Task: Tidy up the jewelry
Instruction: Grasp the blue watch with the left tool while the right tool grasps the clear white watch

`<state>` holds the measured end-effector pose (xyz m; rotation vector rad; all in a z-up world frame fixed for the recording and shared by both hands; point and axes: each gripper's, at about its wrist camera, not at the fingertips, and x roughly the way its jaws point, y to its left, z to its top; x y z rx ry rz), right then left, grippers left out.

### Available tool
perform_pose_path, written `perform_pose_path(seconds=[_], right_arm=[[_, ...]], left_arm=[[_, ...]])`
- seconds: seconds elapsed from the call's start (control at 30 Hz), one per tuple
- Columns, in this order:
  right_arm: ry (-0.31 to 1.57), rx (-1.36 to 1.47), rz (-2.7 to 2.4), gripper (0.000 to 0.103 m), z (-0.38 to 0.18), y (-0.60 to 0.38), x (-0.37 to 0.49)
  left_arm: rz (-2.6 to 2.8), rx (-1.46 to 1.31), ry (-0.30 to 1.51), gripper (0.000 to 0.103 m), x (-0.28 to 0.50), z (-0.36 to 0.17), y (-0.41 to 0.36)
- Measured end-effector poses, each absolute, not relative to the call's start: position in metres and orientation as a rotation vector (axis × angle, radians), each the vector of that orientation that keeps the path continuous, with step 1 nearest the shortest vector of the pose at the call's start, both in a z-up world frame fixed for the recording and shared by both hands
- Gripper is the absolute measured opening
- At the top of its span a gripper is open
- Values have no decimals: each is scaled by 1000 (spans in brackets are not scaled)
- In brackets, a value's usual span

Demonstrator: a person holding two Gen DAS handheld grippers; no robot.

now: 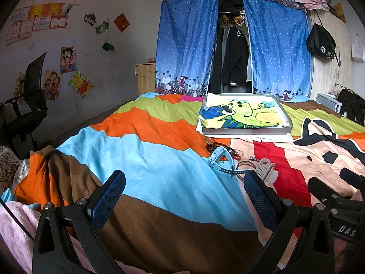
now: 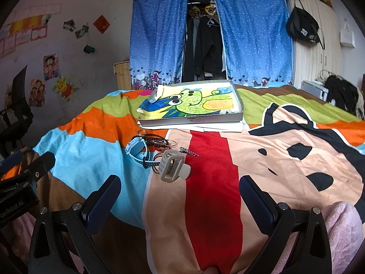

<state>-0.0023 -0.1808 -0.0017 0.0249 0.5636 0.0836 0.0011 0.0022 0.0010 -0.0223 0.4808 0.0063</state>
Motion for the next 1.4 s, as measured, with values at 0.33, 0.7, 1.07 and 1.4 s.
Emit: perform_pose_path(seconds=[0.33,0.7,1.07,1.4], right_arm=[[732,234,181,103,-1,-229,30],[914,73,356,103,-35,-212,105],[1011,145,376,87,-77,-217,153],[1038,126,409,71,-94,-206,169]], left_arm=[[-197,-46,637,102,53,3,8],[-351,30,734,96,146,-23,3],[-427,24,828,57,212,-67,-6],[-426,25,884,29,239,-93,-13]])
